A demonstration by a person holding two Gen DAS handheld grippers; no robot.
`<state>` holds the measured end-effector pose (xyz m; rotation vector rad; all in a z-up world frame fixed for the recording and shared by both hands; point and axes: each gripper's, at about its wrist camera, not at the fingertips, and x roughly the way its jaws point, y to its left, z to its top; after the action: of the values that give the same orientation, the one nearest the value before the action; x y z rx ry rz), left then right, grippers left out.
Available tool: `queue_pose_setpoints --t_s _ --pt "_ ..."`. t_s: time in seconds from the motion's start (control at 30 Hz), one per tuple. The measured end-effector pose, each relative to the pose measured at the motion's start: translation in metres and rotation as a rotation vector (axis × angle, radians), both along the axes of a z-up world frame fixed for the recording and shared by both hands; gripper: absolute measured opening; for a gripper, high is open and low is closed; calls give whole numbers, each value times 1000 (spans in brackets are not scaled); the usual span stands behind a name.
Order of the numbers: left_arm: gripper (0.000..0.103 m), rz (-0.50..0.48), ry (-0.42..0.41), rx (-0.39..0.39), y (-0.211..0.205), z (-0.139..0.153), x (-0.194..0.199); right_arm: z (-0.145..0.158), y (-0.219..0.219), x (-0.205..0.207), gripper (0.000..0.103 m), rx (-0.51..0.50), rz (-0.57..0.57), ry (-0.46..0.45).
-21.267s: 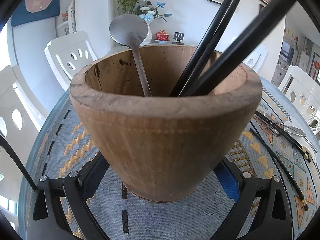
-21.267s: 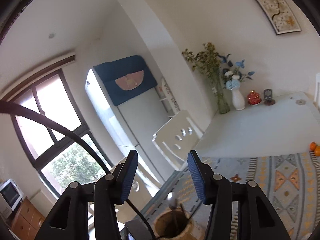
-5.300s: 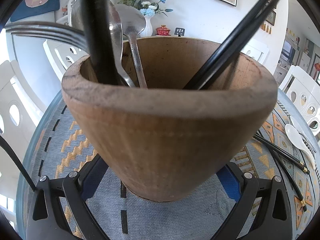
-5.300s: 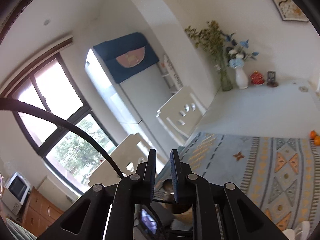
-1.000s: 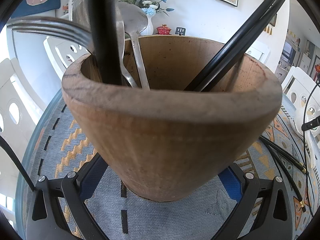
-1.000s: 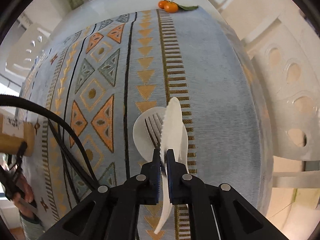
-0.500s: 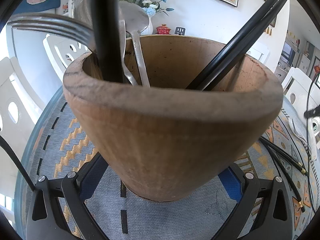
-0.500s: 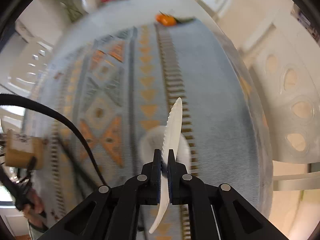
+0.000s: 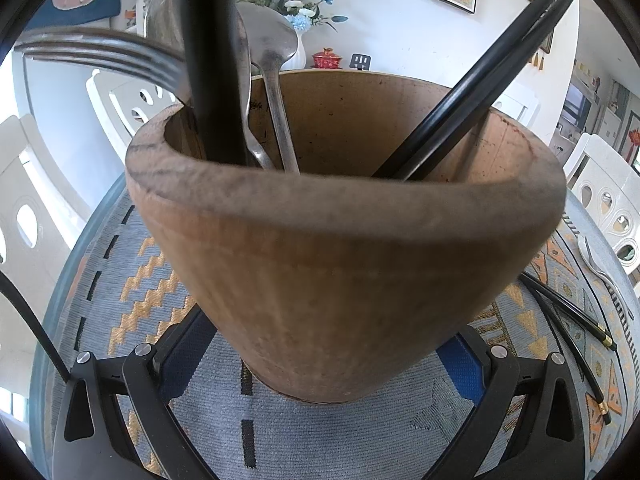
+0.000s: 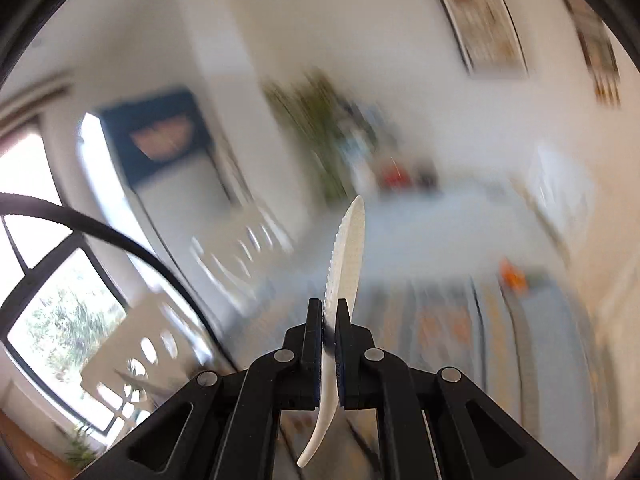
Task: Organize utensils
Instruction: 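Lift the white knife and lower it into the wooden cup with the right tool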
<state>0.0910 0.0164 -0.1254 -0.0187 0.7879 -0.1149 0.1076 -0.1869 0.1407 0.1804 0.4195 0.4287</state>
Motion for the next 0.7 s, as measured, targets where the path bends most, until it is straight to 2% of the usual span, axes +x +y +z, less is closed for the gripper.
queue_pose_setpoints --t_s 0.07,0.13,0.23,0.37,0.57,0.7 --pt "103 0 -1 1 0 0 0 19 22 -12 5 -13 11 -111" --pt "103 0 0 -1 0 0 0 29 40 -15 5 23 54 -152" --pt "103 0 0 -2 0 0 0 29 59 -7 5 76 96 -126" --pt "103 -3 6 -12 3 0 2 15 77 10 5 134 149 -44" --pt "102 -1 2 -7 6 -1 3 -13 103 24 5 101 180 27" --pt "102 -1 0 -4 5 0 2 -31 107 24 5 50 164 37"
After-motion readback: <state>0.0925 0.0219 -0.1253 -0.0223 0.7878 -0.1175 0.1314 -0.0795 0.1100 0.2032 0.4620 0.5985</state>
